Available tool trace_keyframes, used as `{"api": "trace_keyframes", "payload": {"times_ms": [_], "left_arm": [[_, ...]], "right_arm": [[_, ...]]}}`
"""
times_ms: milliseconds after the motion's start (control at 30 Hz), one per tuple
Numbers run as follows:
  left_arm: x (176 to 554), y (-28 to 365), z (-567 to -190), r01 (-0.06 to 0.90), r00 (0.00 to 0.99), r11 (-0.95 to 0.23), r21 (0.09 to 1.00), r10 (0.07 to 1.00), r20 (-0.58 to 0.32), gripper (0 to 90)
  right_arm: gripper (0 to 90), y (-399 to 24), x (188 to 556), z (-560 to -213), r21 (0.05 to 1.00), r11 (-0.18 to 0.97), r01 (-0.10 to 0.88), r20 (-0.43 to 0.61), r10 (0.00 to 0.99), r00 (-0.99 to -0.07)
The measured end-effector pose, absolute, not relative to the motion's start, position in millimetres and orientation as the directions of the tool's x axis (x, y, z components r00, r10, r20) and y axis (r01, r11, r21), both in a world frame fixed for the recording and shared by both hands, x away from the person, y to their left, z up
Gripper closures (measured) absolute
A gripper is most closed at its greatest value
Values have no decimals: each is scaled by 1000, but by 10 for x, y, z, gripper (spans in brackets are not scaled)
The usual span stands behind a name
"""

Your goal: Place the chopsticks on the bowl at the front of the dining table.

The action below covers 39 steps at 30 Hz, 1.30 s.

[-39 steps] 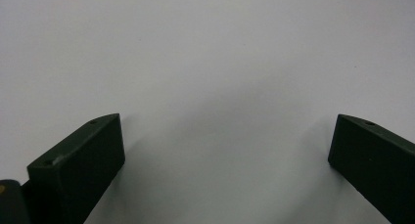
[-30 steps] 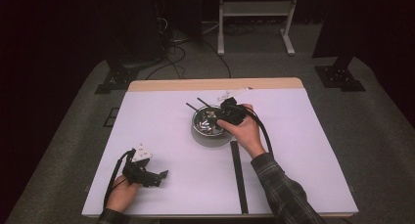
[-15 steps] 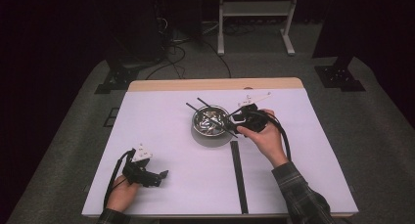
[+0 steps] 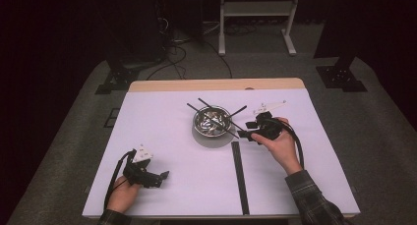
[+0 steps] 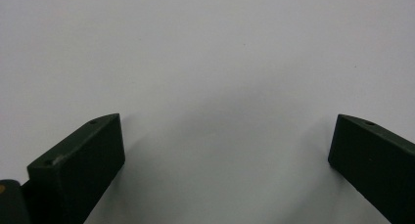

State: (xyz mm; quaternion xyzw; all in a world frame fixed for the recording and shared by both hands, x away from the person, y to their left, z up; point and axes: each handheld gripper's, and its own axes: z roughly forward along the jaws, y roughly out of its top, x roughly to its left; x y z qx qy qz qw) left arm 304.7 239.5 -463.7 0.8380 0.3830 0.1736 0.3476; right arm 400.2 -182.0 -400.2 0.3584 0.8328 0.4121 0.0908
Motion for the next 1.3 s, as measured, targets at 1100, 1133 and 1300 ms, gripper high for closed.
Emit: {"api": "trace_keyframes", "payload": {"times_ms": [1100, 1133, 1300], "left_arm": [[3046, 2394, -4637, 522, 646, -464, 716, 763, 25, 0], [3046, 2394, -4637, 522, 646, -464, 716, 763, 25, 0], [3047, 2395, -4637, 521, 646, -465, 716, 763, 25, 0]], "right_arm": [[441, -1611, 3879, -4186, 731, 454, 509, 163, 609, -776], [441, -1601, 3871, -4185, 730, 456, 509, 163, 607, -777], [443, -1551, 3839, -4187, 729, 464, 504, 164, 595, -786]]}}
